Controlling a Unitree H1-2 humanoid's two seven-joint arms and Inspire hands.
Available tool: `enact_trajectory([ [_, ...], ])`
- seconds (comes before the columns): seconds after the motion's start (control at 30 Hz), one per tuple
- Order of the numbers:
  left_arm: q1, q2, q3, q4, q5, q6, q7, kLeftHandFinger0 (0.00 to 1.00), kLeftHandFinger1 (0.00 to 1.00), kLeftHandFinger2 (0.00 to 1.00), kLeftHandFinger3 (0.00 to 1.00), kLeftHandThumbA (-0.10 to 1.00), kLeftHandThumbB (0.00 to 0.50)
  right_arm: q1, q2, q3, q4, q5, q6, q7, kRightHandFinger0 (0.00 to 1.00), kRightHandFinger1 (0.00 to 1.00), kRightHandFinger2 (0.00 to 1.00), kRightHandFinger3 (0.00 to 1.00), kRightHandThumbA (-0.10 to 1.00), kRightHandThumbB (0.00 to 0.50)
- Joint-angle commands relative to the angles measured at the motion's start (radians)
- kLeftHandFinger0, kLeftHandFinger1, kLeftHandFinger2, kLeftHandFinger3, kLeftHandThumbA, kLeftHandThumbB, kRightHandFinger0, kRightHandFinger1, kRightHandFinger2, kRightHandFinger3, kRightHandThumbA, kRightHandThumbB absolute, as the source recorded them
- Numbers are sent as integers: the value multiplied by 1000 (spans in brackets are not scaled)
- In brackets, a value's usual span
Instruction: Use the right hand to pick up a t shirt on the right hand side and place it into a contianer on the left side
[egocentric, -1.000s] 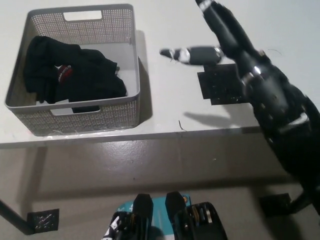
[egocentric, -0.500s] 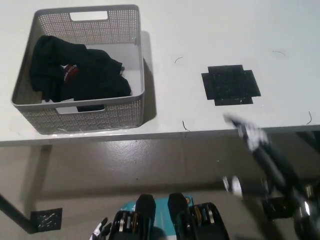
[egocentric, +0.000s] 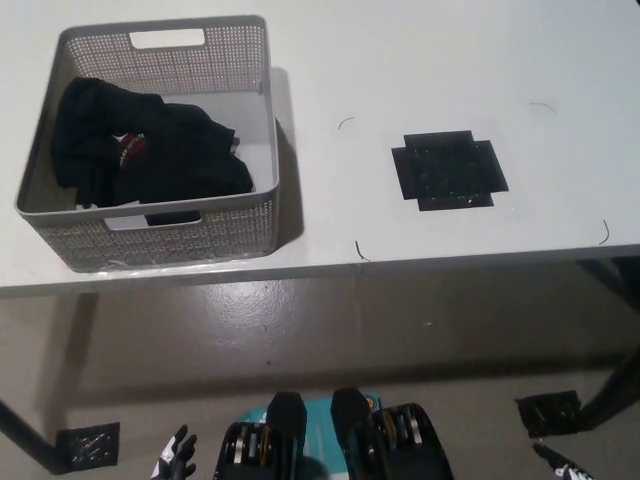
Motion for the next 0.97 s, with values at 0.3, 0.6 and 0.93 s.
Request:
enact_trajectory([
  [0.3, 46, 5, -12, -60, -18, -32, 113, 1000, 1000, 1000, 1000, 949, 327, 72, -24, 19, 188, 15, -273, -195, 1000, 1000, 1000, 1000, 1000, 393],
  [0.6, 16, 19, -42, -29, -9, -32, 119, 1000, 1000, 1000, 1000, 952, 303, 35, -41, 23, 228, 223, -273, -125, 1000, 1000, 1000, 1000, 1000, 347],
  [0.93, 24, 40, -73, -48, -14, -32, 95, 1000, 1000, 1000, 1000, 760, 350, 117, 14, -68, 185, 475, -273, 0, 1000, 1000, 1000, 1000, 1000, 217],
])
